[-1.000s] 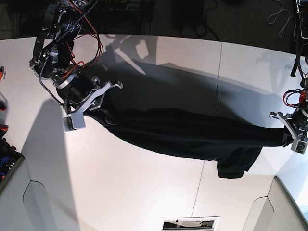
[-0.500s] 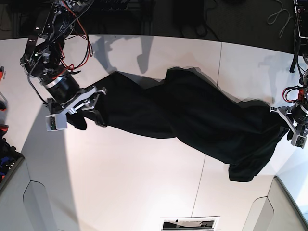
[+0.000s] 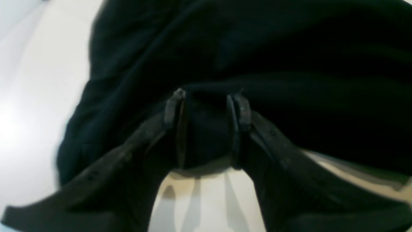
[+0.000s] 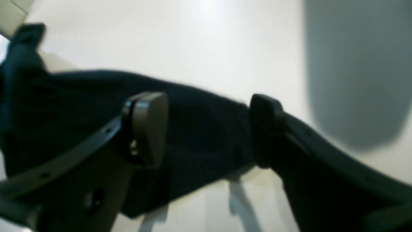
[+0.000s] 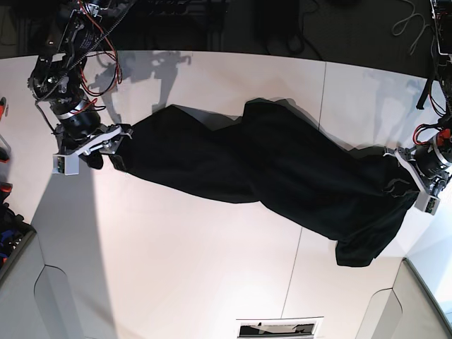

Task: Layout the t-shirt on the table in an organized manner, then fold the t-shirt properly

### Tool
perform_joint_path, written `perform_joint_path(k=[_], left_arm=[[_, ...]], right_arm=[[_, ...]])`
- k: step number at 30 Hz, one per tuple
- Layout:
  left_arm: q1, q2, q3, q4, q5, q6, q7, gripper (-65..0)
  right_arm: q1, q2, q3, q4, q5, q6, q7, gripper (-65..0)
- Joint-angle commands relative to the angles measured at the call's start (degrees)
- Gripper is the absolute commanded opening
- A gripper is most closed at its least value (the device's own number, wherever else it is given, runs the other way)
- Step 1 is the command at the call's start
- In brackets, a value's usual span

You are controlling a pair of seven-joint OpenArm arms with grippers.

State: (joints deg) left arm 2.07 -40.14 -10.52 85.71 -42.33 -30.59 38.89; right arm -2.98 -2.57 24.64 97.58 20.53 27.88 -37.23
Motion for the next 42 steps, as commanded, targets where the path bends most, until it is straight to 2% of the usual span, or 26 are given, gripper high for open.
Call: perform_joint_path(k=[1, 6, 12, 13, 14, 17, 18, 22, 26, 29, 34, 37, 40, 42], left_arm=[[-0.74, -0.63, -0.7, 1.36, -1.53, -1.31, -0.42, -42.0], [-0.22, 3.37, -0.7, 2.29, -3.28, -2.25, 0.85, -42.0], [4.96, 7.76, -0.68, 4.94, -3.28, -2.27, 0.83, -42.0], [5.68, 8.31, -0.68, 6.01, -3.28, -2.29, 0.83, -42.0], [6.32, 8.79, -0.68, 7.41, -3.26, -2.29, 0.83, -42.0], [9.11, 9.16, -0.68, 12.92, -3.06, -2.29, 0.83, -42.0], [10.19, 9.14, -0.68, 14.69, -2.84, -2.29, 0.83, -42.0], [13.14, 9.16, -0.68, 19.37, -2.67, -2.29, 0.81, -42.0], [15.76, 9.16, -0.68, 21.29, -3.04, -3.34, 0.81, -42.0], [17.88, 9.16, -0.68, 21.94, -3.74, -4.11, 0.81, -42.0], [19.08, 9.16, -0.68, 21.97, -4.17, -4.85, 0.83, -42.0], [19.08, 9.16, -0.66, 21.97, -4.15, -4.87, 0.79, -42.0], [19.06, 9.16, -0.63, 21.94, -4.11, -4.87, 0.76, -42.0], [19.06, 9.14, -0.63, 21.92, -3.06, -5.07, 0.26, -42.0]], right_arm=[[0.96, 0.37, -0.02, -0.52, 0.61, 0.42, 1.95, -25.1], [3.87, 0.35, -0.04, -7.08, 0.63, 0.39, 2.32, -25.1], [7.78, 0.37, -0.55, -13.92, -0.17, 0.46, 2.36, -25.6], [8.55, 0.37, -0.83, -14.69, -0.24, 0.46, 2.34, -28.5], [9.16, 0.37, -1.16, -15.17, -0.24, 0.46, 2.29, -34.4], [9.62, 0.37, -1.84, -15.37, -0.22, 0.5, 2.32, -60.7], [9.62, 0.37, -1.84, -15.37, -0.24, 0.66, 2.29, -65.0], [9.62, 1.33, -1.6, -14.01, 0.24, 1.44, 2.32, -65.0], [9.64, 3.41, 0.72, -7.5, 0.42, 1.42, 2.25, -65.0], [9.84, 7.67, 2.12, -3.45, 0.42, 1.42, 1.2, -65.0], [11.45, 15.21, 4.13, -2.86, 0.46, 0.39, 1.25, -65.0], [12.37, 18.53, 5.44, -2.86, 0.94, 0.39, 1.25, -65.0], [12.48, 20.39, 6.23, -2.86, 2.71, 0.42, -0.98, -65.0], [12.48, 20.63, 6.84, -2.82, 6.99, 0.2, -5.84, -43.3]])
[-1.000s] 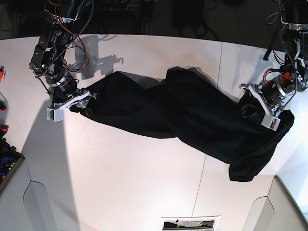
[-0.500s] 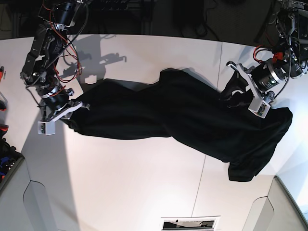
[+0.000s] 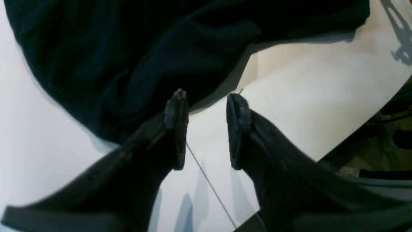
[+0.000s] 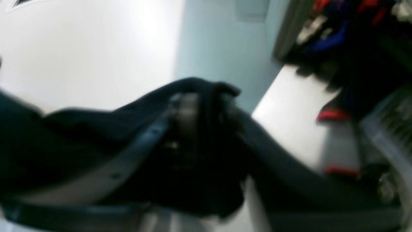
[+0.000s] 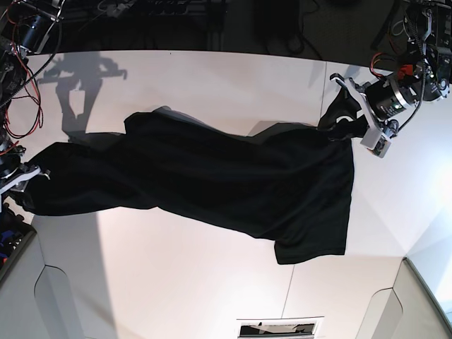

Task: Layout the t-shirt on the table in an organized manner, then fold the t-shirt properly

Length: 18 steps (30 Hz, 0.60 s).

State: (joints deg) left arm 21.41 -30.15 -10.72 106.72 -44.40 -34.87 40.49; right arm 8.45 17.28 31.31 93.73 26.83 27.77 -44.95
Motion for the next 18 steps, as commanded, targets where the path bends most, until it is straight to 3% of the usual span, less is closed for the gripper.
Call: perform_joint_path(k=[1, 3, 6, 10, 14, 18], left_arm=[[-0.28, -0.85, -0.44, 0.85, -0.24, -0.76, -1.73, -42.0], [-0.28, -0.85, -0.44, 0.79, 1.55, -0.76, -2.4, -42.0], [-0.31, -1.2, -0.44, 0.17, 3.82, -0.76, -3.98, -42.0], [-1.36, -2.38, -0.44, -1.81, 4.46, -0.72, -5.75, -42.0], [-4.09, -2.78, -0.44, -3.06, 4.57, -0.72, -5.77, -42.0], [-6.67, -2.75, -0.44, -4.35, 4.57, -0.72, -5.77, -42.0]], right_arm=[[1.01, 0.76, 0.76, 1.18, 3.72, 0.33, -0.66, -33.4], [0.04, 0.5, 2.67, 2.23, 9.18, 1.42, -3.23, -22.7], [-2.89, -1.88, 7.23, 6.71, 12.9, 3.78, -4.09, -22.4], [-7.78, -6.27, 11.43, 14.12, 15.08, 4.17, -7.65, -22.4], [-14.08, -11.87, 10.54, 16.04, 17.25, 5.09, -9.01, -22.4], [-20.52, -16.9, 5.22, 15.96, 17.31, 5.14, -8.52, -22.4]])
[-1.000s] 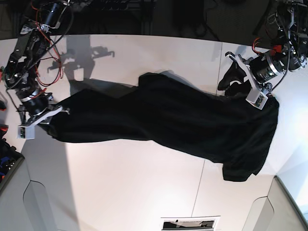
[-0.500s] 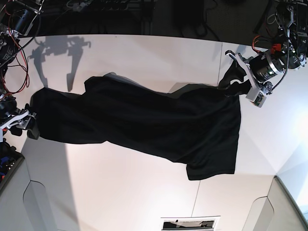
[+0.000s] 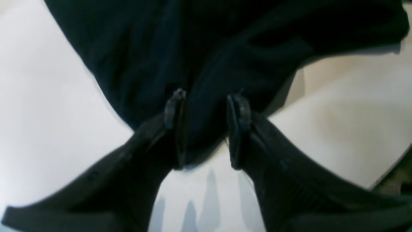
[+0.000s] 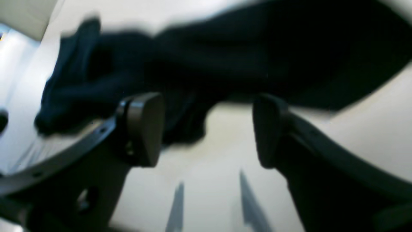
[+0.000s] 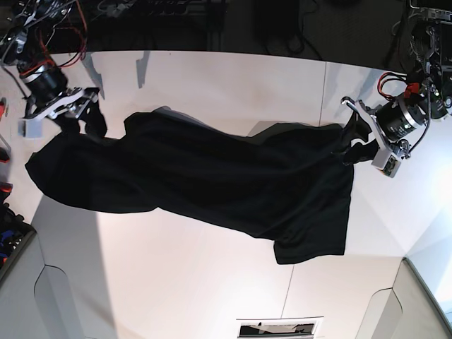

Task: Layout the t-shirt on the table in an organized manner, then fold the t-shirt properly
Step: 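Lift the shirt with both grippers and lower it flat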

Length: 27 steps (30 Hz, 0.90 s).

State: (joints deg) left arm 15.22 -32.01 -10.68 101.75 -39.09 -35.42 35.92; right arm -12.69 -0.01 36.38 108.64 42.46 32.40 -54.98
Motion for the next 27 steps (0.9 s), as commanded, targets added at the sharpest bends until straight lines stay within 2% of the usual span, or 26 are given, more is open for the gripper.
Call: perform_joint_path(k=[1, 3, 6, 10, 13, 16, 18, 21, 23, 27], left_arm=[[-1.03, -0.87, -0.48, 0.15, -0.74, -0.17, -1.2, -42.0], [-2.01, -0.87, -0.48, -0.85, -0.66, -0.17, -1.18, -42.0], [-2.69, -0.9, -0.48, -2.32, 0.24, -0.17, -1.31, -42.0], [-2.69, -0.87, -0.48, -5.35, 0.83, -0.2, -1.7, -42.0], [-2.69, -0.87, -0.48, -8.11, 0.81, -0.2, -2.14, -42.0], [-2.67, -0.85, -0.48, -10.49, 0.83, -0.22, -2.54, -41.9], [-2.67, -0.85, -0.48, -11.8, 0.85, -0.26, -2.73, -41.8], [-2.67, -0.85, -0.48, -13.7, 0.85, -0.42, -3.48, -36.4], [-2.67, -0.85, -0.48, -14.82, 0.83, -0.44, -3.65, -34.5], [-2.67, -0.74, -0.48, -15.65, 0.81, -0.44, -4.28, -34.5]], right_arm=[[-0.81, -0.48, -1.66, 1.05, 1.46, 0.52, 1.9, -22.4], [-3.28, -1.7, -5.68, 1.05, 0.26, 0.66, 4.04, -22.4], [-5.01, -2.08, -11.93, 0.35, -6.58, 0.24, 10.14, -22.4], [-4.44, -2.08, -17.86, -2.93, -16.24, -2.99, 17.57, -22.4], [-2.86, -2.08, -19.63, -5.22, -19.39, -4.96, 17.7, -22.4], [-1.2, -2.05, -19.39, -6.49, -20.9, -5.29, 17.77, -22.4], [-0.13, -2.03, -18.99, -7.08, -23.3, -6.78, 17.79, -22.4], [0.7, -2.03, -18.38, -7.19, -25.79, -8.59, 18.16, -22.4], [0.76, -2.05, -18.23, -7.21, -25.73, -8.7, 18.73, -22.4], [0.76, -2.03, -18.25, -7.28, -25.88, -8.68, 18.99, -22.4]])
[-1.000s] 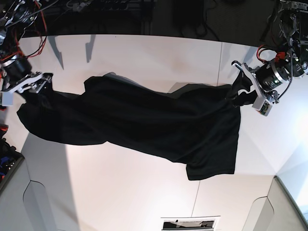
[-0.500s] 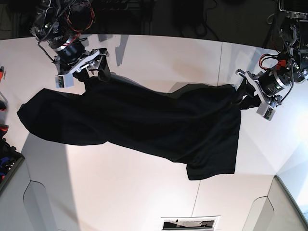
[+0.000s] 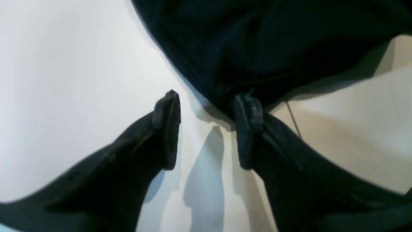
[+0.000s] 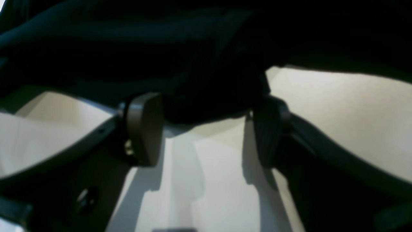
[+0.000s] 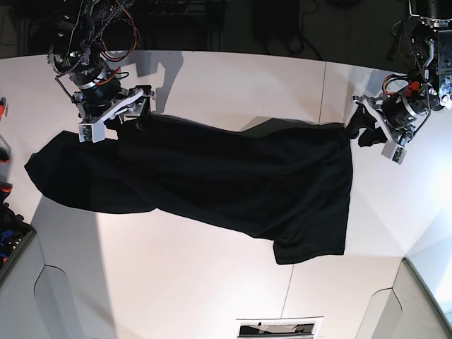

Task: Layout the t-shirt on the table in an organized manner, then fold the t-shirt properly
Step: 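Lift the shirt with both grippers and lower it flat, then move the left gripper to grasp the shirt edge beside it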

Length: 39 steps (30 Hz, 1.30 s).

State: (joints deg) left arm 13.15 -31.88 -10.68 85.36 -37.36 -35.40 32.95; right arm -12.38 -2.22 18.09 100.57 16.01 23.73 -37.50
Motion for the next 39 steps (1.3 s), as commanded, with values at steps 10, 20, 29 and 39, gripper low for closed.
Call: perform_joint_path(k=[10, 20, 29, 39], left_arm=[[-0.59, -0.35, -0.37, 0.55, -0.92, -0.46, -1.62, -34.5], [-0.61, -0.87, -0.39, 0.55, -0.04, -0.44, -2.34, -53.3], [-0.59, -3.78, -9.94, 9.53, -1.62, -0.46, 0.17, -62.0], [-0.94, -8.11, -5.51, 13.64, -1.27, -0.42, -2.51, -62.0]], right_arm=[[3.13, 0.35, 0.04, -7.26, -2.6, -0.42, 4.44, -27.9], [4.24, 0.33, 0.07, -6.88, 1.29, 3.76, -1.97, -65.0], [0.57, 0.94, 0.17, 11.06, 8.92, 6.23, -6.43, -65.0], [9.88, -2.62, 5.46, 11.19, 5.46, -2.8, -3.02, -65.0]])
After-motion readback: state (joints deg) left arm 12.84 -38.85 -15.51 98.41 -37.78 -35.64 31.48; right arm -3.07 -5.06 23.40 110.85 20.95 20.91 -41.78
